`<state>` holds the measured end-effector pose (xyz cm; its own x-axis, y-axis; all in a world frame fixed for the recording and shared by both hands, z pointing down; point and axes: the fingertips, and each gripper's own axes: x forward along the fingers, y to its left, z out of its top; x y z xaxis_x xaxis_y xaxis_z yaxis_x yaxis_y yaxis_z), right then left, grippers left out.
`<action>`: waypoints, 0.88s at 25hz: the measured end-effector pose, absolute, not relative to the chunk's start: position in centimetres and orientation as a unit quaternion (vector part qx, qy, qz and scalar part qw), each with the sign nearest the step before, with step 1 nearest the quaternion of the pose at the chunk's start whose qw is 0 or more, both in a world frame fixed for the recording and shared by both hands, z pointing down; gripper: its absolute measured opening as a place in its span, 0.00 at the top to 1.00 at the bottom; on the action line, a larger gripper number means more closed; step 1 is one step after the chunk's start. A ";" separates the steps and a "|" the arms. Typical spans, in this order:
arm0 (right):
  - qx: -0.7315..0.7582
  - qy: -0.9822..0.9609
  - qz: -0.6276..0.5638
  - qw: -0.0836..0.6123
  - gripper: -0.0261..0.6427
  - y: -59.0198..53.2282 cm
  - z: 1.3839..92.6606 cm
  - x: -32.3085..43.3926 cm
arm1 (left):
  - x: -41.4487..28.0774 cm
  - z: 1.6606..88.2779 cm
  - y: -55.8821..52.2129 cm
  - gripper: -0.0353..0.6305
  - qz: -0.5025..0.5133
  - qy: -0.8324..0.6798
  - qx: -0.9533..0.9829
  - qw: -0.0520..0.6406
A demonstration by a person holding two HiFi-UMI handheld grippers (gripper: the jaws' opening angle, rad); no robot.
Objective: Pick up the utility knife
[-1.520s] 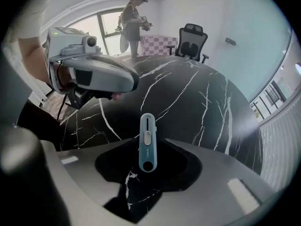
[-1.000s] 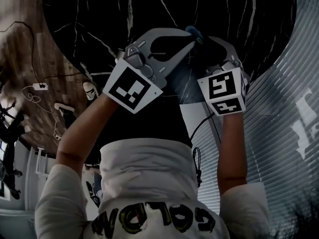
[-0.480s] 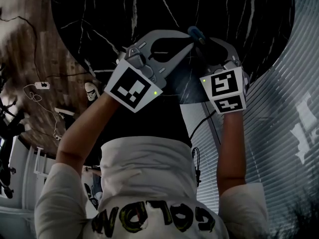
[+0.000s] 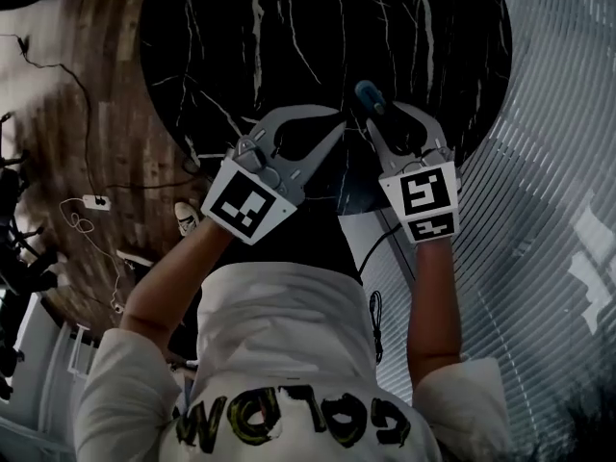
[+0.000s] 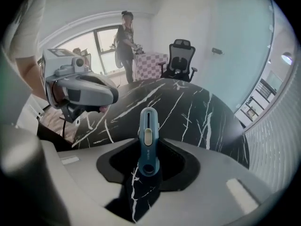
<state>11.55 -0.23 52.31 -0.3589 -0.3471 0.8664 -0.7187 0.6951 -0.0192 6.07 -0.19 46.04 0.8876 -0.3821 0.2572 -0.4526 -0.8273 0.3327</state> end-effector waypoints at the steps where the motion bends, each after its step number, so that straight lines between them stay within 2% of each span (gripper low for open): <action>1: 0.343 -0.805 0.205 0.439 0.77 -0.4 51.1 11.5 | 6.1 45.0 -0.2 0.94 0.085 -0.220 0.953 0.189; 5: 0.380 -0.825 0.217 0.358 0.77 -0.6 45.8 11.4 | 5.6 40.5 -0.3 0.94 0.058 -0.244 0.951 0.182; 11: 0.423 -0.838 0.194 0.284 0.77 0.8 38.4 11.7 | 5.1 34.1 0.7 0.94 0.016 -0.268 0.945 0.187; 22: 0.477 -0.862 0.123 0.118 0.77 2.8 25.6 10.1 | 4.6 25.8 2.5 0.94 0.017 -0.279 0.946 0.164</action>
